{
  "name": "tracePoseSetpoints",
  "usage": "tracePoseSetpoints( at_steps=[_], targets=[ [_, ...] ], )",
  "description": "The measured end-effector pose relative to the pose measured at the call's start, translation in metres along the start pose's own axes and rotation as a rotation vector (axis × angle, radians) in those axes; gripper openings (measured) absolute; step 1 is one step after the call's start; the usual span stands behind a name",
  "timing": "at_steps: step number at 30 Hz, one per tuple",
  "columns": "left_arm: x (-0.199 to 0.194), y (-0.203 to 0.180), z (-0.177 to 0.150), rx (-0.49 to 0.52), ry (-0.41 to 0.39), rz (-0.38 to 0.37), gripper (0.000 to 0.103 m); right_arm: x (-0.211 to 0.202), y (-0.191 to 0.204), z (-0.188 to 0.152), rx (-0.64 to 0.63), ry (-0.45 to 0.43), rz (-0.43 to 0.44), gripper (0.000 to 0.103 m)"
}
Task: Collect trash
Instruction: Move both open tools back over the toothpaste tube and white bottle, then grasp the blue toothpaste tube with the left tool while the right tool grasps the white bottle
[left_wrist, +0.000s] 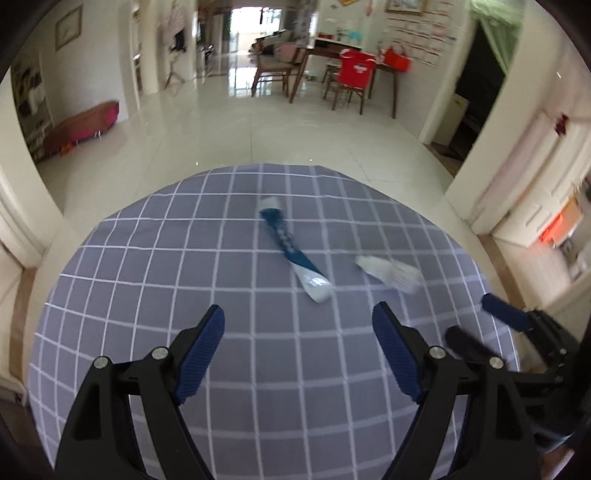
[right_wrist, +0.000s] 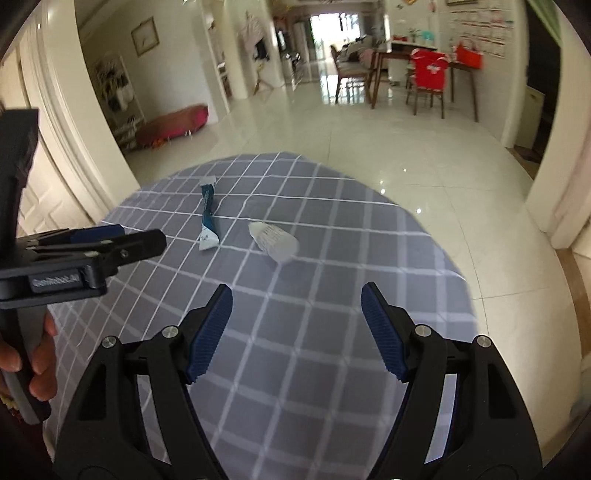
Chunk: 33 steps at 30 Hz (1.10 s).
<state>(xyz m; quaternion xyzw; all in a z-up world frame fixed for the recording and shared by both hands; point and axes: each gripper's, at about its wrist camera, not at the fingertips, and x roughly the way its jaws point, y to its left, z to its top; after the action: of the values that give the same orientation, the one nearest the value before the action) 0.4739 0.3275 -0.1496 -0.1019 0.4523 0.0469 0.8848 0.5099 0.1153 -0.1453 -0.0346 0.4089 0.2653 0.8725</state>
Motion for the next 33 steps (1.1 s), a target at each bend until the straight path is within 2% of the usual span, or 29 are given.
tracePoseSetpoints(
  at_steps=[4,6,7,8,13,14,15,16,17,18,26,33],
  targets=[
    [0.022,0.014,0.012,-0.039,0.014,-0.012,0.08,0.033,0.006,0.018,-0.038,0.025,-0.006,0.071],
    [0.033,0.014,0.016,-0.045,0.018,-0.02,0.08,0.045,0.006,0.024,-0.056,0.042,0.002,0.064],
    [0.038,0.013,0.018,-0.041,0.02,-0.021,0.08,0.051,0.008,0.026,-0.063,0.054,0.009,0.056],
    [0.04,0.012,0.019,-0.039,0.017,-0.018,0.08,0.057,0.01,0.027,-0.072,0.066,0.016,0.036],
    [0.062,-0.006,0.028,-0.021,0.016,-0.024,0.08,0.061,0.002,0.027,-0.083,0.053,0.011,0.033],
    [0.065,-0.006,0.028,-0.018,0.013,-0.027,0.073,0.06,-0.002,0.027,-0.065,0.049,0.014,0.033],
    [0.068,-0.009,0.029,-0.013,0.013,-0.025,0.059,0.058,-0.004,0.026,-0.052,0.046,0.015,0.033],
    [0.068,-0.011,0.03,-0.003,0.001,-0.001,0.05,0.057,-0.008,0.025,-0.042,0.04,0.014,0.033],
    [0.07,-0.013,0.031,0.003,0.004,-0.001,0.026,0.055,-0.007,0.023,-0.04,0.037,0.018,0.033],
    [0.07,-0.015,0.032,0.002,0.005,0.003,0.011,0.053,-0.008,0.022,-0.038,0.033,0.022,0.033],
    [0.048,-0.029,0.023,0.032,-0.019,-0.011,0.009,0.025,-0.013,0.01,-0.009,-0.013,0.04,0.032],
    [-0.014,-0.073,-0.008,0.123,-0.109,-0.012,0.01,-0.033,-0.025,-0.019,0.046,-0.079,0.057,0.032]
  ],
)
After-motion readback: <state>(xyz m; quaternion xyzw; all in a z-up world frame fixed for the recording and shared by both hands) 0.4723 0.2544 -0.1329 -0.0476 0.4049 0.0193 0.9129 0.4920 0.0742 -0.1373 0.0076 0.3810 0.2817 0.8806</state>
